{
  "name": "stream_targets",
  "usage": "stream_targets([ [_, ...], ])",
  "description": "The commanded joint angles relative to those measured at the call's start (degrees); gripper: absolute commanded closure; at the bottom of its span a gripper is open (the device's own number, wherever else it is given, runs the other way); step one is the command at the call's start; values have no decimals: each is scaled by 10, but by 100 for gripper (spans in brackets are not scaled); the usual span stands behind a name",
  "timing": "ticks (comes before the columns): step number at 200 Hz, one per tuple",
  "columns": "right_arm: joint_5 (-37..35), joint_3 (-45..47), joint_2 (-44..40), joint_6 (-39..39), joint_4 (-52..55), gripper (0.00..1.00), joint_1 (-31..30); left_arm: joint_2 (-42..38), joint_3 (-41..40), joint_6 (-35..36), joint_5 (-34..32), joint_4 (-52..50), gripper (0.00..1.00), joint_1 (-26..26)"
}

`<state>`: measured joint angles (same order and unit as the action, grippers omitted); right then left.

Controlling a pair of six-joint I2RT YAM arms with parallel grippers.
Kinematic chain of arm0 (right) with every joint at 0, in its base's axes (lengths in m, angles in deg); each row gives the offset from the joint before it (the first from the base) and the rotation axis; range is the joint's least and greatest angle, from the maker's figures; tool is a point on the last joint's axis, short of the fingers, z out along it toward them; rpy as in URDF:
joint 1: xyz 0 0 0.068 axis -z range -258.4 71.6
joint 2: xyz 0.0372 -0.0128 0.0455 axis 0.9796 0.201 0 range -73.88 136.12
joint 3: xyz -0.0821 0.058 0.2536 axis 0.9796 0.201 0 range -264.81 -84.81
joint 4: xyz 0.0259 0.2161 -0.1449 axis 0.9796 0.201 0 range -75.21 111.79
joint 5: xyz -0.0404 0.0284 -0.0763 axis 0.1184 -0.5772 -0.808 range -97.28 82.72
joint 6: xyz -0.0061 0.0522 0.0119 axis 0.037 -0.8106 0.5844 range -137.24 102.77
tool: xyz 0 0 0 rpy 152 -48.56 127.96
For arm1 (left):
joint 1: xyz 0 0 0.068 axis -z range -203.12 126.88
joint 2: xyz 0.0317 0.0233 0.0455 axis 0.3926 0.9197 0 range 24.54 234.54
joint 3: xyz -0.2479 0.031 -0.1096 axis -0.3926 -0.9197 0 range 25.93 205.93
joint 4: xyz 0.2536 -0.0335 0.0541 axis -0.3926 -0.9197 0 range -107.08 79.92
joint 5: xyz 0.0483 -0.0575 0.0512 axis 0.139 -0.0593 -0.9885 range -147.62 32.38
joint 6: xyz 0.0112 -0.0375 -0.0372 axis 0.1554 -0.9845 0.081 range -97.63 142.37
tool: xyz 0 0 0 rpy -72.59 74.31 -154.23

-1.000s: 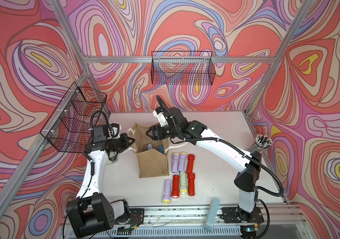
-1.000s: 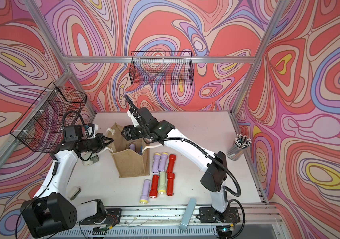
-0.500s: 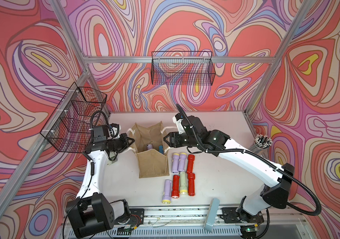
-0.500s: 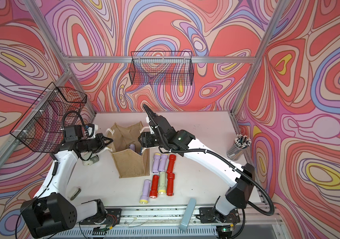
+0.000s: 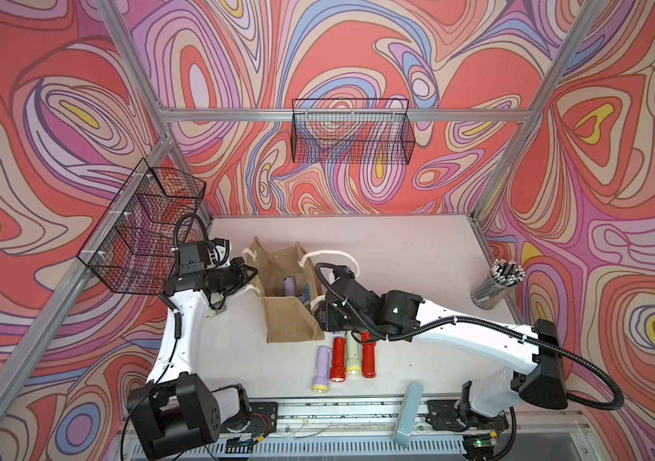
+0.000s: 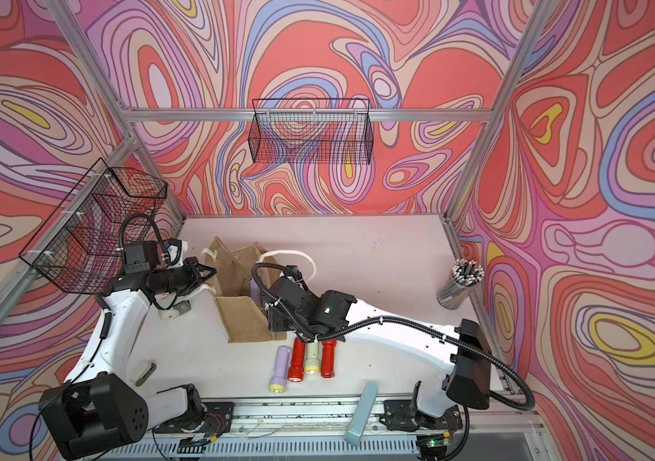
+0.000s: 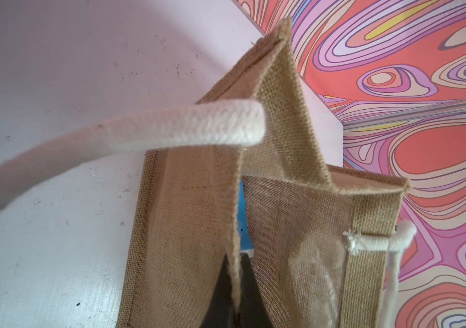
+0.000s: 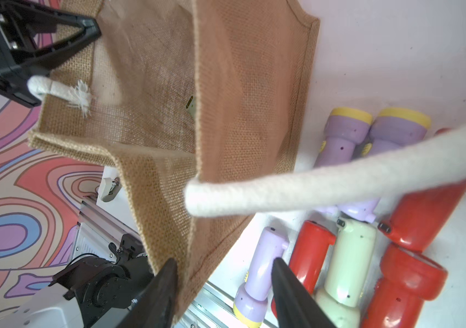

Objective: Put the flashlights into the tote bags
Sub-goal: Pick up the flashlight from the center of the board.

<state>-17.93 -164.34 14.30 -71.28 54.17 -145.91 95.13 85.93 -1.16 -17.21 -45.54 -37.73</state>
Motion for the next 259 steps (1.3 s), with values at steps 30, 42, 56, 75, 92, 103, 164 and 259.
stream_targets([
  [30, -57, 27, 54, -96, 35, 47, -68, -12, 10, 15, -14, -9, 100, -2],
  [42, -63, 28, 60, -109, 36, 48, -80, -11, 11, 15, -13, -9, 100, -2],
  [56, -90, 26, 50, -125, 51, 48, -92, -8, 11, 14, -11, -9, 100, -2],
  [75, -148, 29, 9, -153, 87, 47, -102, -8, 13, 14, -15, -13, 100, -2],
  [92, -192, 44, -39, -164, 99, 45, -102, -10, 13, 14, -26, -17, 100, -2],
  [103, -227, 48, -70, -164, 110, 42, -102, -13, 13, 14, -33, -19, 100, -2],
  [164, -260, -8, -137, -101, 142, 38, -101, -10, 15, 8, -35, -21, 100, -4],
  [259, -87, -20, 41, -104, 88, 49, -121, -10, 15, 10, -22, -21, 100, -4],
])
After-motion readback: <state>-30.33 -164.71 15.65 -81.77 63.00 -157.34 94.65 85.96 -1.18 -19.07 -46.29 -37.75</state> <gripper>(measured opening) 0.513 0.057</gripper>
